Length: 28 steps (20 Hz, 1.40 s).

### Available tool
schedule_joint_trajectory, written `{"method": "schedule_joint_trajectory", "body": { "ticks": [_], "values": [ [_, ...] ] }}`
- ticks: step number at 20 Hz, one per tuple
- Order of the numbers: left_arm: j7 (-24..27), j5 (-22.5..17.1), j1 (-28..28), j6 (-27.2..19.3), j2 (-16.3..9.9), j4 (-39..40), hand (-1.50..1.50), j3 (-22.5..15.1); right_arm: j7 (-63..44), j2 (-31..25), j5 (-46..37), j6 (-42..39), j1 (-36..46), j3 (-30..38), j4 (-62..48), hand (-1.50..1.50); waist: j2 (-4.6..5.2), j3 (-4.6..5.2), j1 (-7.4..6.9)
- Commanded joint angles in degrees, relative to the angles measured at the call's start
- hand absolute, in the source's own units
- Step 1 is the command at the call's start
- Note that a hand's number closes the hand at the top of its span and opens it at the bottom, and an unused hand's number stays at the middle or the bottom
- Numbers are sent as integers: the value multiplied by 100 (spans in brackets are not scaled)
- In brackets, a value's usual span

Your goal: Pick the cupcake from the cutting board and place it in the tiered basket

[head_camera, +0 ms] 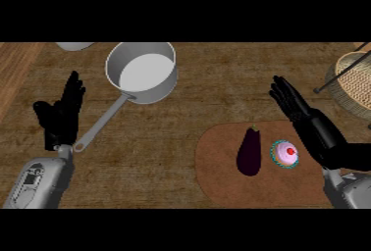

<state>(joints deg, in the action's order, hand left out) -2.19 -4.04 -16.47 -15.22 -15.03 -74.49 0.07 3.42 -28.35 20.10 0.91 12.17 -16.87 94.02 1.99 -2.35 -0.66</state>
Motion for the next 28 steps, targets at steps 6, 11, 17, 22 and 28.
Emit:
{"method": "schedule_joint_trajectory", "body": {
  "ticks": [6, 11, 17, 22, 28],
  "values": [
    [158, 289, 1442, -83, 332, 64, 0, -471, 704, -927, -115, 736, 52, 2084, -232, 150, -229, 232, 152],
    [221, 126, 1770, 79, 482, 26, 0, -557, 181, 95, 175, 2747, -715, 3058, -994, -150, -233, 226, 253],
    [65, 218, 2129, 187, 526, -592, 0, -736, -79, 96, 133, 2200, -2190, 2977, 1244, -150, -219, 238, 121],
    [-8, 374, 2160, -9, 554, -675, 0, -838, -1659, -1410, -304, 1456, -2627, 2429, 1447, -150, -223, 258, 122],
    [55, 370, 2072, -10, 594, -548, 0, -796, -3158, -2651, -1215, 1132, -2959, 1919, 2558, -150, -206, 270, 109]
  ]
}}
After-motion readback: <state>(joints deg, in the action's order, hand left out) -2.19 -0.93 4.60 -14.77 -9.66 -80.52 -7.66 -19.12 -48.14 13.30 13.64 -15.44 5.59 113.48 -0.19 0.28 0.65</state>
